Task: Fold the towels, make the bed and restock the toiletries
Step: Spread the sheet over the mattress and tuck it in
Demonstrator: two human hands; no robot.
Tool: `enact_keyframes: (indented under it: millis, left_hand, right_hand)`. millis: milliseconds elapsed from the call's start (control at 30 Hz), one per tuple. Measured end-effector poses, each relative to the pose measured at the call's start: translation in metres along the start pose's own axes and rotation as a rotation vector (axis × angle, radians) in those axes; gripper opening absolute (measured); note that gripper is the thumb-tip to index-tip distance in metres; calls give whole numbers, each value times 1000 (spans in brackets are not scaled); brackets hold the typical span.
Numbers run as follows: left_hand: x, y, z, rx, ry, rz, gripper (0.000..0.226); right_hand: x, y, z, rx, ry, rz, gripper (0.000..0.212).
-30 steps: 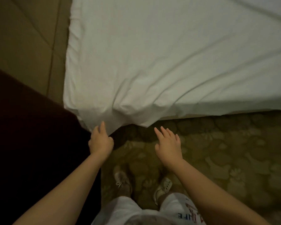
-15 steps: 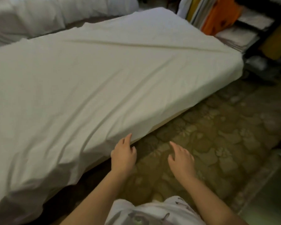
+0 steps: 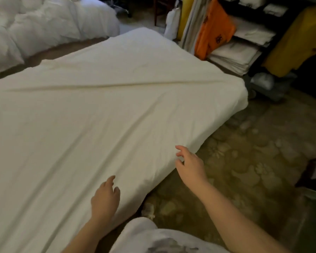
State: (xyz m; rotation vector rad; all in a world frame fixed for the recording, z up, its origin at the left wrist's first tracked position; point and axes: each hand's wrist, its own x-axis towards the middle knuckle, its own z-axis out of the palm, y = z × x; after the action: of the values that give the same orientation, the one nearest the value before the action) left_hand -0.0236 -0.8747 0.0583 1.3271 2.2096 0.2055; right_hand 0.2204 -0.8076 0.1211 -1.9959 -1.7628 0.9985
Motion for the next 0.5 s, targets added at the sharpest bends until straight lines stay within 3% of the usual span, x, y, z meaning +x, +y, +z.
enact_keyframes:
  millis: [300, 400, 500]
  left_hand:
    - [147, 319, 39, 128, -85, 584, 42]
    - [169, 415, 85, 99, -114, 655, 41]
    - [185, 489, 136, 62, -144, 600, 41]
  right_hand:
    - [110, 137, -136, 207, 261, 422, 38]
    - [150, 198, -173, 228, 311, 511, 36]
    - [209, 252, -215, 180, 260, 523, 36]
